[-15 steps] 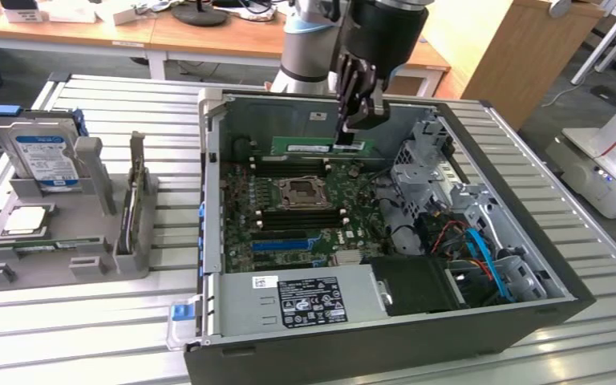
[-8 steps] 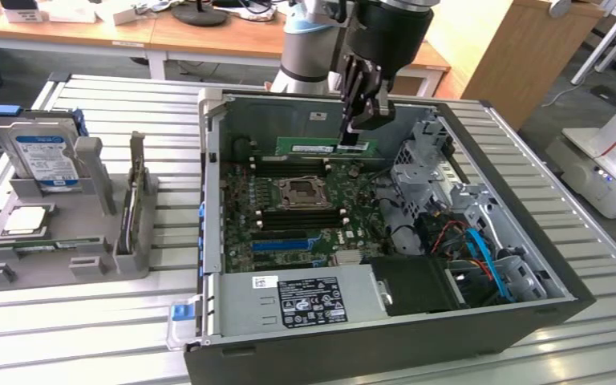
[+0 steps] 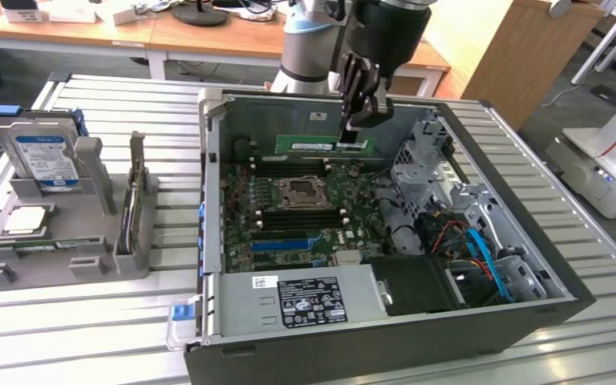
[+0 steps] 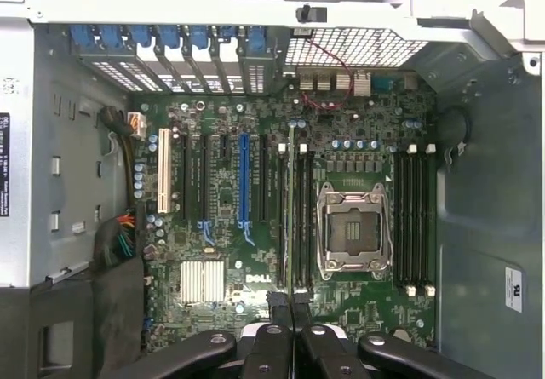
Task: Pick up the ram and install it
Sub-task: 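Pick up the ram and move it above insertion slot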
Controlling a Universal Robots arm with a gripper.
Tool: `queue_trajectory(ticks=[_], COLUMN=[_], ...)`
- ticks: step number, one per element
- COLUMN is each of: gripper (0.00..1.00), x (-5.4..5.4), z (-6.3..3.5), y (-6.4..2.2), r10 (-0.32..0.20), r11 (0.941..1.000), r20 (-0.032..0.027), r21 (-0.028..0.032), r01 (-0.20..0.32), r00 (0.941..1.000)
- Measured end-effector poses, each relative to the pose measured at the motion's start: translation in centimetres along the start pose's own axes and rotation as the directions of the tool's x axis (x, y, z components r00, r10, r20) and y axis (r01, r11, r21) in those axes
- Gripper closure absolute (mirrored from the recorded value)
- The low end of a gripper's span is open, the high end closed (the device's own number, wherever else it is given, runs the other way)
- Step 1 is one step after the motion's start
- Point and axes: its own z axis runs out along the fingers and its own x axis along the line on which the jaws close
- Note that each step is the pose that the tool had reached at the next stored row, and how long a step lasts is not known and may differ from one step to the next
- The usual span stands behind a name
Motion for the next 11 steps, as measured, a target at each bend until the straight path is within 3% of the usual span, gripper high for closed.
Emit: queue_trajectory(ticks=[11], gripper=[0.88], x=[-0.31], z=[0.48], y=[-0.01], r10=[0.0], r11=[1.0], r20=[0.0001], r21=[0.0001], r01=[0.0], r00=[1.0])
